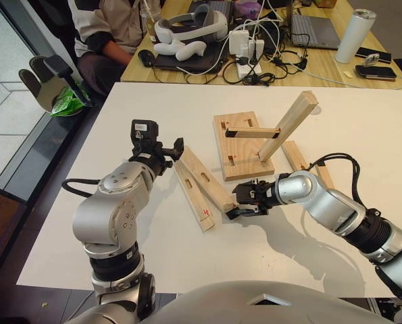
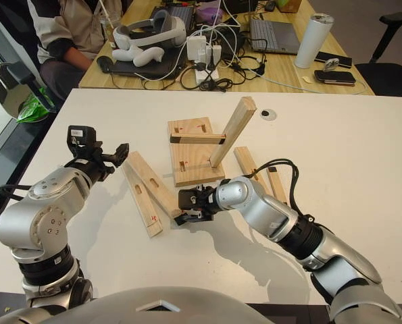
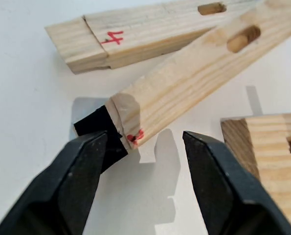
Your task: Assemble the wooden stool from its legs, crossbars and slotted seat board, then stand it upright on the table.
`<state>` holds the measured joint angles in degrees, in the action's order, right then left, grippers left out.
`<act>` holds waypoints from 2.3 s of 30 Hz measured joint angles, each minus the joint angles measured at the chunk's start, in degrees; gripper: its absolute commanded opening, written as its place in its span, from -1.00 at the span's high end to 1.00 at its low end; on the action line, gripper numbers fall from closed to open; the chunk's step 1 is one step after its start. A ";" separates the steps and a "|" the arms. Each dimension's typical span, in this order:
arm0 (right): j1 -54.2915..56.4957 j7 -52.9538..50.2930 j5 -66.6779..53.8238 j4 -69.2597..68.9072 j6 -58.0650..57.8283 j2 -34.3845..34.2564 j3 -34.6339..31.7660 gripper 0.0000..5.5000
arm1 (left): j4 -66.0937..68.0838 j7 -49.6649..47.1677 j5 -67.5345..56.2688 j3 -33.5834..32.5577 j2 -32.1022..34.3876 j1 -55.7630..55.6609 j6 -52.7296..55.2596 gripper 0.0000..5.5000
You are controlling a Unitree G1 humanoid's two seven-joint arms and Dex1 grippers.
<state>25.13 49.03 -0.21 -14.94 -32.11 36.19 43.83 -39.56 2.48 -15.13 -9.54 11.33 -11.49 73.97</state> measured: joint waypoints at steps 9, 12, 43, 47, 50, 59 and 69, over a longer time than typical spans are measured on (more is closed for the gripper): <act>-7.01 -5.46 -10.78 -5.32 -14.34 -8.24 -16.04 -0.11 | -0.57 -0.63 0.41 0.07 -0.71 0.60 -0.48 -0.34; -8.65 -7.28 -12.83 -6.78 -17.45 -10.82 -16.92 -0.29 | -0.56 -0.63 0.46 0.14 -0.78 0.60 -0.61 -0.34; -6.50 -8.72 -6.36 6.86 -13.63 -15.85 -8.89 0.21 | 0.00 -1.88 1.04 0.13 -2.88 0.10 -2.06 -0.34; -6.47 -8.86 -5.06 7.44 -12.12 -16.05 -8.51 0.23 | 0.09 -1.88 1.04 0.18 -2.88 0.08 -2.29 -0.34; -6.79 -10.63 -4.62 8.12 -10.88 -17.38 -9.26 0.25 | 0.39 -1.75 1.04 0.13 -2.72 -0.11 -2.56 -0.34; -8.34 -16.77 -8.01 2.89 -9.47 -26.35 -16.26 0.25 | 5.76 1.32 -0.24 -10.08 2.57 -6.06 -2.86 -0.34; -8.46 -25.24 -8.43 1.27 -7.75 -33.79 -19.62 0.25 | 18.21 6.63 -12.88 -38.20 5.82 -27.35 10.87 -0.34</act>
<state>16.68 23.79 -8.64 -13.68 -39.86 2.40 24.22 -21.35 9.12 -28.01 -47.74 17.15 -38.84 84.84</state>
